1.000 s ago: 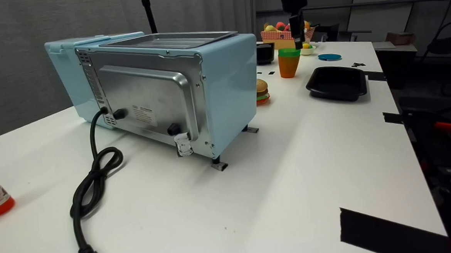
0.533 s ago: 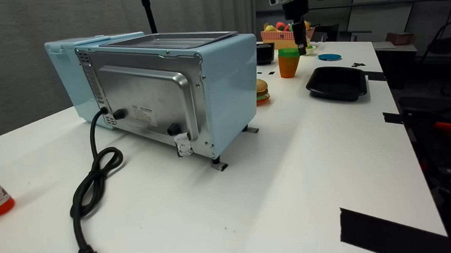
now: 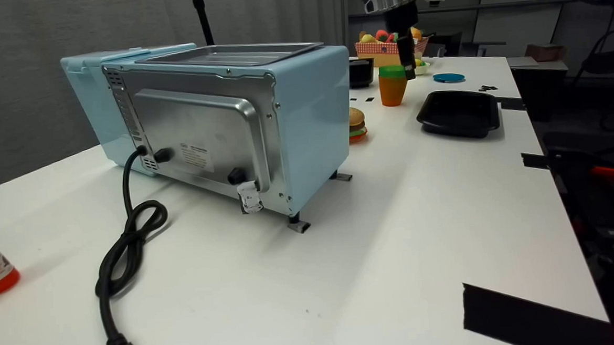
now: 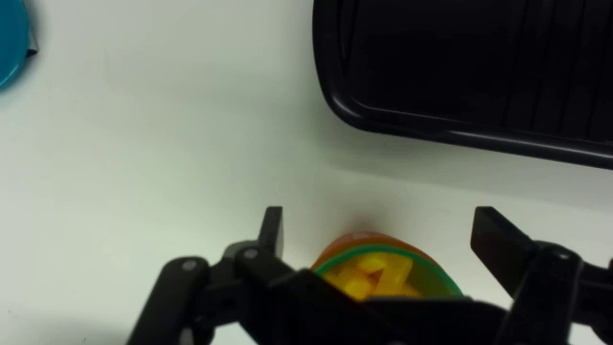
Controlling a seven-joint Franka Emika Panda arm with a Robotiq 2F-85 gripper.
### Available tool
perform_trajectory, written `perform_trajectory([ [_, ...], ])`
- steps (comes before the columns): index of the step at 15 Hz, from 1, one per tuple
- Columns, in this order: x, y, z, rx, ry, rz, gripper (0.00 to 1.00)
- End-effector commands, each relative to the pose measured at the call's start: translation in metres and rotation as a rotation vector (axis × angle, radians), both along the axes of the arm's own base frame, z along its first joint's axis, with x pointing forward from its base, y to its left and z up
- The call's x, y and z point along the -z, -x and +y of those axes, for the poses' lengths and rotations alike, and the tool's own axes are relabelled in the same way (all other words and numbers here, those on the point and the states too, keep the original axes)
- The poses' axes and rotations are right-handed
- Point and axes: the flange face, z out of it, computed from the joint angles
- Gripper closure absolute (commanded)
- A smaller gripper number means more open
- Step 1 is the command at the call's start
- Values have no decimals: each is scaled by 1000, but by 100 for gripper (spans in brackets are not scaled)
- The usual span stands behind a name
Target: Pour the fries out of the green cup onto the plate
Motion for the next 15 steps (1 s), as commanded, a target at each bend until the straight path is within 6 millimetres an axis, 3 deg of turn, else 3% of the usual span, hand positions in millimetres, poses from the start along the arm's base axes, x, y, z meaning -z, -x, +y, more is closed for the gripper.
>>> perform_trajectory([
  [1, -1, -14, -10, -36, 9, -35, 0],
  [8, 12, -26, -3, -65, -6, -35, 0],
  [14, 9, -39, -2, -74, -3, -54, 0],
  [15, 8, -40, -3, -74, -1, -57, 10],
])
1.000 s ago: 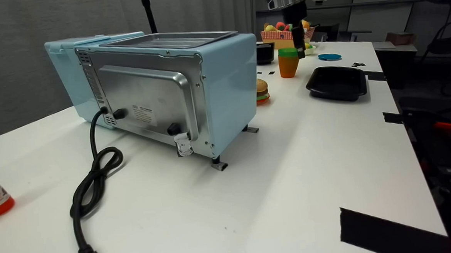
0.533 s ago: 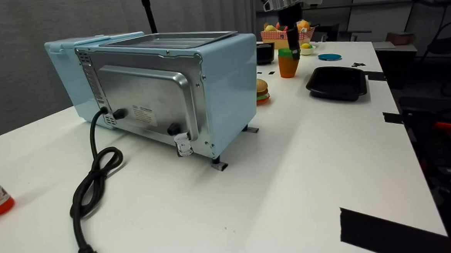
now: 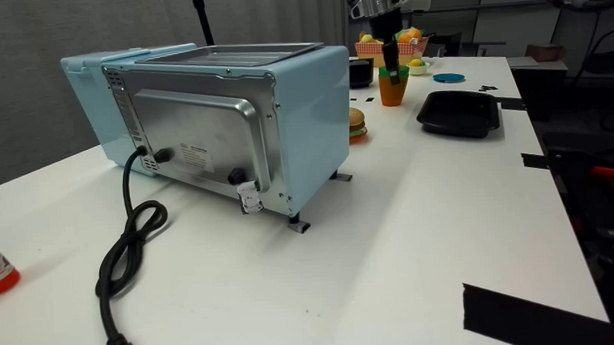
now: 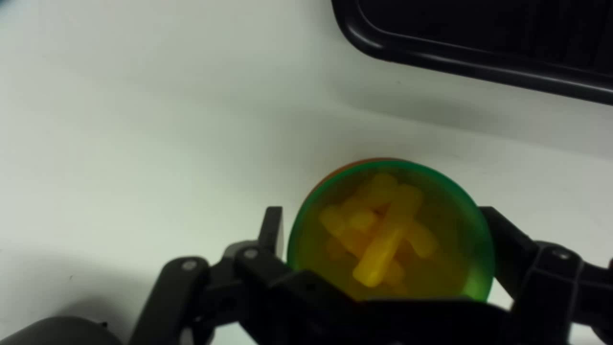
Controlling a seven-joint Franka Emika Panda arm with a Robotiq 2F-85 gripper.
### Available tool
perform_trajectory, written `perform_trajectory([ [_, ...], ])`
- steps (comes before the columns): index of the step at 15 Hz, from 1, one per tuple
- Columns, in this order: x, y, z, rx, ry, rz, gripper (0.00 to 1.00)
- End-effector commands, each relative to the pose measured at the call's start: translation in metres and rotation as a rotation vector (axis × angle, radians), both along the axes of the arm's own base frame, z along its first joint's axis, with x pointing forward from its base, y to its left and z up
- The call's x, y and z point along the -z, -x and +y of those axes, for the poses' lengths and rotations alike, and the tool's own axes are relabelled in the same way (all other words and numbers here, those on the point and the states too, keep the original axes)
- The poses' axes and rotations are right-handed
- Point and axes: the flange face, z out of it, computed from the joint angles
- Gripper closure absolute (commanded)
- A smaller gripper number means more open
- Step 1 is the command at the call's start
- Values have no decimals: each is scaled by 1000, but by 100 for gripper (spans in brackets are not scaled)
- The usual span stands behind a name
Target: Pour the fries out of the green cup onto the plate
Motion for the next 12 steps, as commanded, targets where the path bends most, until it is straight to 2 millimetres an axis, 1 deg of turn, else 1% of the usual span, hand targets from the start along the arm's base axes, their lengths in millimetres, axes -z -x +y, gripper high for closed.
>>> perform_trajectory([
  [1, -3, -9, -9, -24, -2, -28, 26],
  [3, -3, -9, -10, -24, -2, -29, 40],
  [8, -5, -10, -8, -27, 1, -27, 42],
  [10, -10, -15, -5, -27, 2, -28, 42],
  [12, -20, -21, 0, -25, 5, -37, 42],
])
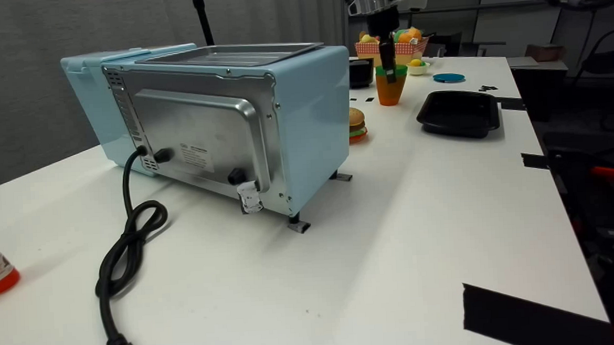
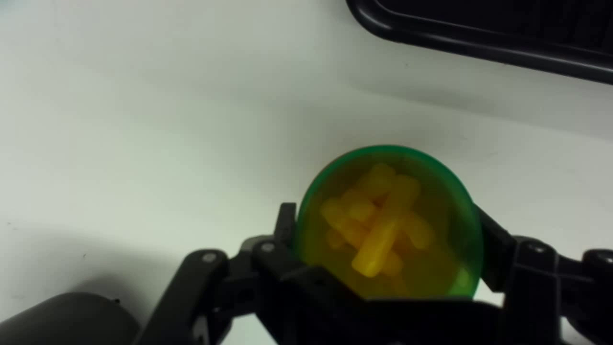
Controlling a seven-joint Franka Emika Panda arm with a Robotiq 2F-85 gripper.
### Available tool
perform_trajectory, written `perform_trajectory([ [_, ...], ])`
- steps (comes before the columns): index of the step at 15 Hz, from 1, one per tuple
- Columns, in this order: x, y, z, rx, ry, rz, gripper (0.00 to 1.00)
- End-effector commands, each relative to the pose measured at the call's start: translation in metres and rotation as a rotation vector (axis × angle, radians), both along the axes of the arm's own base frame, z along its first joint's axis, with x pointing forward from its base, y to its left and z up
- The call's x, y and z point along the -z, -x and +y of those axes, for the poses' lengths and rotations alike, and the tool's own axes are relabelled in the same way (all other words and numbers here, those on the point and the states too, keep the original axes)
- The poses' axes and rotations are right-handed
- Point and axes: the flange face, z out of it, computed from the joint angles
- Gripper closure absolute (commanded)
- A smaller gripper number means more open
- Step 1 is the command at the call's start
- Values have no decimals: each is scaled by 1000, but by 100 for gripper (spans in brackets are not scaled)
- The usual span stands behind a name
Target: Pour the fries out of the green cup onto the plate
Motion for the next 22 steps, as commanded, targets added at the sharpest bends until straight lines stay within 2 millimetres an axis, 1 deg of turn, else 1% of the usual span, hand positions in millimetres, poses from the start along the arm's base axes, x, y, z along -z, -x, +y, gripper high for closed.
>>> perform_trajectory([
  [1, -19, -17, 4, -21, -2, -27, 42],
  [4, -39, -33, 18, -47, -1, -73, 42],
  [7, -52, -49, 36, -73, -9, -114, 42],
  [11, -68, -69, 61, -101, -32, -160, 42],
  [14, -89, -83, 80, -130, -49, -206, 42],
  [16, -99, -89, 95, -143, -65, -241, 42],
  [19, -108, -98, 115, -152, -81, -291, 42],
  [22, -112, -103, 128, -153, -102, -324, 42],
])
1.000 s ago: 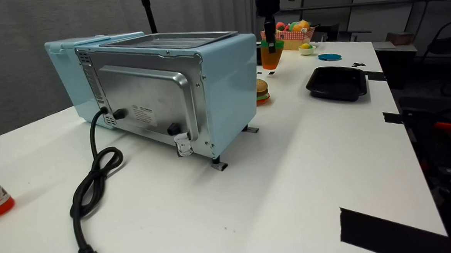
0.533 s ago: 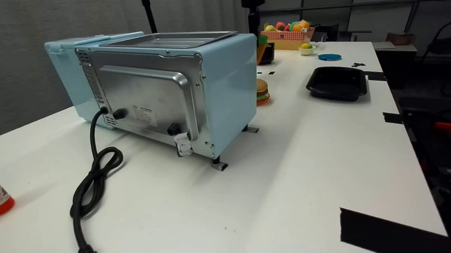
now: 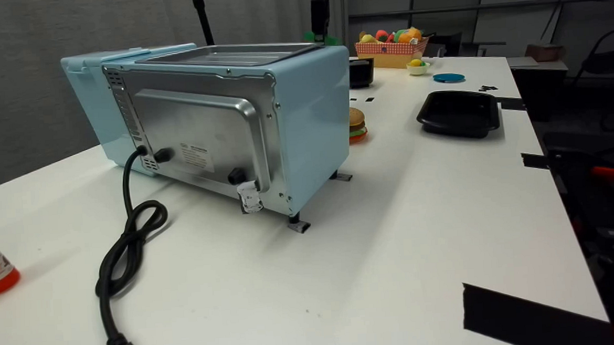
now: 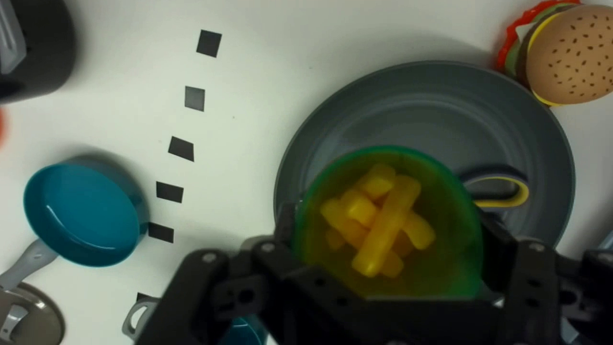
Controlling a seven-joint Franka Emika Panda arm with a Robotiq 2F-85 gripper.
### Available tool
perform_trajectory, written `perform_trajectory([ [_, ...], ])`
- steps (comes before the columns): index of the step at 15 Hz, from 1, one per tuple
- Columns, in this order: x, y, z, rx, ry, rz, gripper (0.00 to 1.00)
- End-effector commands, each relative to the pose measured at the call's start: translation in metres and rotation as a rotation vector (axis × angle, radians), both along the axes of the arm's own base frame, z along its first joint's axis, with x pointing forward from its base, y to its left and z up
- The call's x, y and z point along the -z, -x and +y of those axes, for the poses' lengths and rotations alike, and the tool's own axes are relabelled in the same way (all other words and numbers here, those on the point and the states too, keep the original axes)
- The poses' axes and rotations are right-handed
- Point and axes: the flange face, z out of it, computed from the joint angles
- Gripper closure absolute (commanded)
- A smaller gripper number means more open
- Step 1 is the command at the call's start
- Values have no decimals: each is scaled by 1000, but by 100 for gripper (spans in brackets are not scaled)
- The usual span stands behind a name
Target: Pour the fries out of the green cup onto the plate
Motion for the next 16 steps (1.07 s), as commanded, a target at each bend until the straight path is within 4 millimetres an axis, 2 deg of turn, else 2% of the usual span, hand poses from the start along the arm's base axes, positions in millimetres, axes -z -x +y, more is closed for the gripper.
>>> perform_trajectory([
  [1, -10, -7, 11, -2, -29, -68, 42],
  [7, -6, -15, 20, 16, -24, -216, 42],
  [16, 32, -3, 44, 48, 8, -463, 42],
])
